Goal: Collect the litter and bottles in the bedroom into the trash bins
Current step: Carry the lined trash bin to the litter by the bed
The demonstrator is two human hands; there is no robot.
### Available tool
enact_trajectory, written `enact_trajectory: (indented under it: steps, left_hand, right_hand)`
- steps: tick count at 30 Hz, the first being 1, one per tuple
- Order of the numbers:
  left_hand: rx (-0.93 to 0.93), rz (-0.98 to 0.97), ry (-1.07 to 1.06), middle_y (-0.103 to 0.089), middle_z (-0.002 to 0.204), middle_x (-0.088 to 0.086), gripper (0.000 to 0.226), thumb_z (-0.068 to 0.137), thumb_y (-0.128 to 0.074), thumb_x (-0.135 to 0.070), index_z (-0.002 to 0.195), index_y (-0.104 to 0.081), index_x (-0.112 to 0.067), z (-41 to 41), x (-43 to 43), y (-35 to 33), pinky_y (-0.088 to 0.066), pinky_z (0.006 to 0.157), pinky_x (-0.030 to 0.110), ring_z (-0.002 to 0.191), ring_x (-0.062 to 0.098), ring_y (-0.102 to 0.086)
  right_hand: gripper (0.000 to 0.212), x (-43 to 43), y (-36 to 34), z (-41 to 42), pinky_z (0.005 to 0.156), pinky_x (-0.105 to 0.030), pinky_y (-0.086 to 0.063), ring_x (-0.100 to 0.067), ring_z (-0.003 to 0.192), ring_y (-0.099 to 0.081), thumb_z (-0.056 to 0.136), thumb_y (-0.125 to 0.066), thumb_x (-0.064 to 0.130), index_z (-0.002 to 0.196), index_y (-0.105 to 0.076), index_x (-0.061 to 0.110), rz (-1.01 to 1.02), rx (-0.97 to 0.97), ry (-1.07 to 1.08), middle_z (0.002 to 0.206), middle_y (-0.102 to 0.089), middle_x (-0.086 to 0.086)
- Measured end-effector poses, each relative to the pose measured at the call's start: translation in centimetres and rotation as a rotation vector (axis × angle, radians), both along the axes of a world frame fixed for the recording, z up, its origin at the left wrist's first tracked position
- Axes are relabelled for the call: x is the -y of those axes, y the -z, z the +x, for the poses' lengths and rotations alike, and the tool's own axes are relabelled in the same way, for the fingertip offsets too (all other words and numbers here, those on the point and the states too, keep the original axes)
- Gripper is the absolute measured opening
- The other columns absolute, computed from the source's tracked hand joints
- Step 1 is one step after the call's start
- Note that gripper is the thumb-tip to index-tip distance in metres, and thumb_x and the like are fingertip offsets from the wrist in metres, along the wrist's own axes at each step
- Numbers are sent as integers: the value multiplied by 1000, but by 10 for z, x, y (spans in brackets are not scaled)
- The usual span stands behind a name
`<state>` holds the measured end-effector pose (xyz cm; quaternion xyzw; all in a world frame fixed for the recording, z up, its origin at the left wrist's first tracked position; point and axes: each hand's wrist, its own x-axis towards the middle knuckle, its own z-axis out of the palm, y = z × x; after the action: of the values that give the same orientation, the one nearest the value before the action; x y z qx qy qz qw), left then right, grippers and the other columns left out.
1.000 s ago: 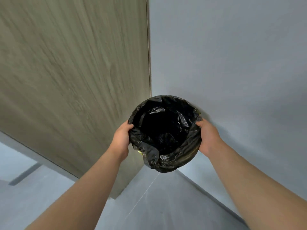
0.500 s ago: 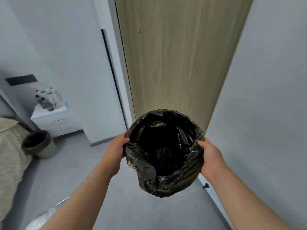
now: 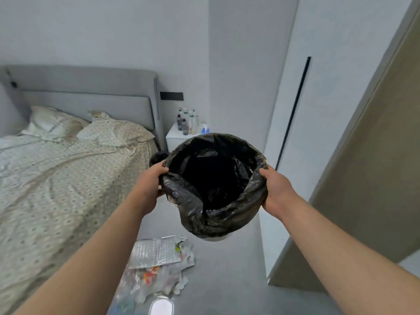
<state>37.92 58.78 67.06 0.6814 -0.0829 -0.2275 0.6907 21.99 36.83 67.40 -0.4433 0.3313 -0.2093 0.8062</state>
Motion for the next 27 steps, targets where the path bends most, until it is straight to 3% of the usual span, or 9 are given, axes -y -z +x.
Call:
enact_trajectory:
  steps: [3,9,13,19,27]
  left_hand:
    - [4,19,-71,-61,88,-1,29,91,-40,-13,109,-60,-22,33,-36,-7,-43,50,19,72,12,-54]
    - [29,69,-127,-62,93,-1,31,90,-40,-14,108,-64,-22,95,-83,-5,-43,62,27,79,13,-54]
    - [27,96,-169,-63,85,-5,30,89,-40,-14,91,-67,-28,141,-87,1,-44,63,27,75,12,-54]
    - [10,128,-256,-61,81,-4,27,90,-40,-16,88,-65,-26,224,-60,19,-42,59,27,72,12,-53]
    - [-41,128,-427,-60,76,-5,26,90,-42,-16,85,-65,-26,335,-21,36,-42,55,26,69,12,-53]
  right_hand:
    - [32,-29,-4,53,92,-44,-52,-26,83,-66,96,-38,10,102,-68,22,2,2,-60,99,-69,-13]
    - [33,-58,6,144,87,-43,-53,-25,82,-66,97,-36,11,101,-67,23,24,-25,-166,96,-69,-10]
    - [34,-51,20,213,94,-50,-50,-33,101,-65,96,-36,12,99,-68,24,27,-43,-213,112,-69,-13]
    - [33,-18,44,322,75,-37,-56,-25,81,-68,97,-36,12,92,-67,24,26,-57,-296,92,-71,-7]
    - [32,23,71,473,89,-45,-54,-30,99,-68,96,-37,15,99,-68,22,20,-83,-409,109,-71,-11]
